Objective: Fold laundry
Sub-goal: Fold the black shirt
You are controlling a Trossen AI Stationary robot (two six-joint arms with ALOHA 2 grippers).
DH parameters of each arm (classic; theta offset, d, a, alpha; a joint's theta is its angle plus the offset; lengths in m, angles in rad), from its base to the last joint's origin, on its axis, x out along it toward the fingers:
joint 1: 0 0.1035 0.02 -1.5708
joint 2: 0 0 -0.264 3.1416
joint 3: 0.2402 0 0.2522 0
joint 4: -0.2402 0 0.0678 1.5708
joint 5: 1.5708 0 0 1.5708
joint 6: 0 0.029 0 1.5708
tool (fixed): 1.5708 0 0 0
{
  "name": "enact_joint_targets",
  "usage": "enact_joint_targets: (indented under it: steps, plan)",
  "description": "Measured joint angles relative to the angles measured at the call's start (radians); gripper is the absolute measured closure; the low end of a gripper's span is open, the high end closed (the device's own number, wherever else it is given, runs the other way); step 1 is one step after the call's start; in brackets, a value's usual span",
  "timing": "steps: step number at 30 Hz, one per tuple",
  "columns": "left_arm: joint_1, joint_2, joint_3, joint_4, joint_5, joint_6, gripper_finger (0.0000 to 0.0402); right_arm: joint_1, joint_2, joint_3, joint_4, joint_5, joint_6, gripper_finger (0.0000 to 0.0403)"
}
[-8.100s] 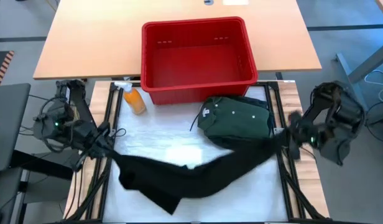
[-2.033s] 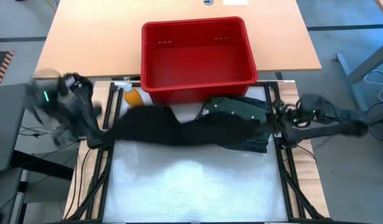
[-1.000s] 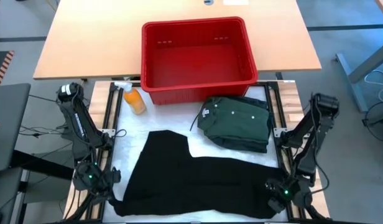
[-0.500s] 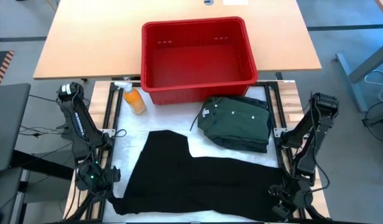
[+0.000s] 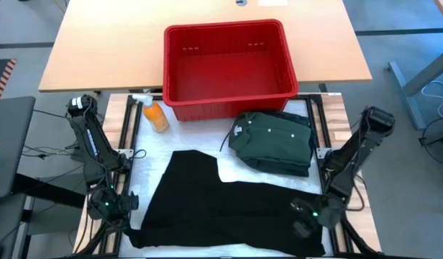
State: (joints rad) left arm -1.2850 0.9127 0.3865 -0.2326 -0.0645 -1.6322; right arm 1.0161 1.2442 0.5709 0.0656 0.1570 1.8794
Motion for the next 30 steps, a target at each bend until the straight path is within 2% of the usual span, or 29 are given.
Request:
enact_joint_targets:
  steps: [4, 7, 11, 15, 17, 21, 23, 27, 30]
  plan:
    - [0.000, -0.038, -0.002, -0.001, 0.003, -0.016, 0.0263, -0.110, 0.011, 0.000, -0.009, 0.000, -0.174, 0.0227]
    - [0.011, -0.092, -0.002, -0.003, 0.045, -0.025, 0.0235, -0.186, 0.024, 0.000, -0.009, 0.011, -0.291, 0.0227]
    - [0.029, -0.190, -0.003, 0.005, 0.096, -0.048, 0.0227, -0.291, 0.038, -0.002, 0.026, 0.056, -0.446, 0.0227]
    - [0.051, -0.277, -0.003, -0.060, 0.149, -0.079, 0.0231, -0.401, 0.038, -0.002, 0.130, 0.066, -0.600, 0.0227]
    - [0.072, -0.314, -0.003, -0.103, 0.070, -0.051, 0.0232, -0.444, 0.038, -0.002, 0.207, 0.079, -0.678, 0.0227]
    - [0.154, -0.347, -0.002, -0.126, -0.296, 0.176, 0.0233, -0.505, 0.054, -0.002, 0.288, 0.104, -0.800, 0.0227]
    - [0.224, -0.330, -0.002, -0.128, -0.391, 0.296, 0.0233, -0.511, 0.085, 0.000, 0.294, 0.108, -0.827, 0.0227]
    - [0.413, -0.230, -0.002, -0.083, -0.435, 0.491, 0.0241, -0.498, 0.191, 0.018, 0.295, 0.097, -0.849, 0.0227]
    - [0.550, -0.103, -0.002, 0.022, -0.318, 0.604, 0.0252, -0.493, 0.267, 0.041, 0.327, 0.054, -0.811, 0.0227]
